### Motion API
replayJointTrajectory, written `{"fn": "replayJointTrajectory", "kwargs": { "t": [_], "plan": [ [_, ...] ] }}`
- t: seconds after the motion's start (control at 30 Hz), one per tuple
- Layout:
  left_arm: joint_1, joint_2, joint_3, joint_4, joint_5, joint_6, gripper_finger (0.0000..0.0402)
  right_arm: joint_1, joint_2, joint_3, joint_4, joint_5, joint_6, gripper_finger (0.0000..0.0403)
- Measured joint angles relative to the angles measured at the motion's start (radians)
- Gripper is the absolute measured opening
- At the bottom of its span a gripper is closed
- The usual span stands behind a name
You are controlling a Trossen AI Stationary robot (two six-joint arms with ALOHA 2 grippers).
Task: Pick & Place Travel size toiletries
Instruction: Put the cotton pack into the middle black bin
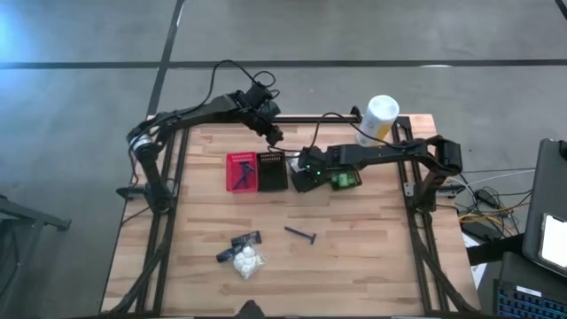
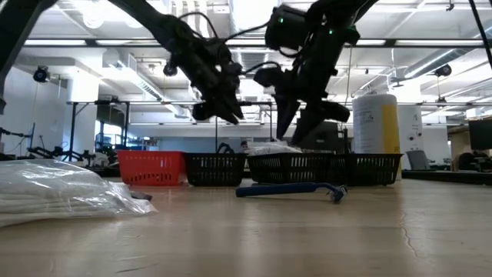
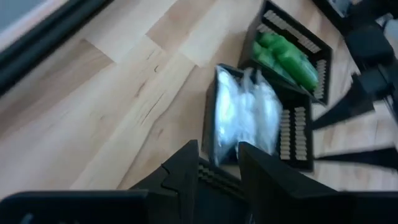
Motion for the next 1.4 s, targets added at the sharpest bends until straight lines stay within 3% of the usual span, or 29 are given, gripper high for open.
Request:
{"fn": "replayJointTrajectory", "kwargs": {
  "t": [0.43,0.87,1.17,1.4],
  "plan": [
    [-0.012,-0.215,-0.074,-0.07,0.0,0.051,0.012,0.072,-0.031,0.0,0.017,0.072,0.107,0.0146],
    [-0.019,-0.49,-0.399,-0.077,0.0,-0.024,0.012,0.119,-0.028,0.0,0.197,0.101,0.112,0.0188],
    [-0.019,-0.684,-0.607,-0.077,0.0,-0.097,0.012,0.127,-0.025,0.0,0.225,0.1,0.108,0.0198],
    [-0.023,-0.772,-0.705,-0.08,0.034,-0.141,0.012,0.154,-0.025,0.0,0.248,-0.011,0.113,0.0189]
  ]
}}
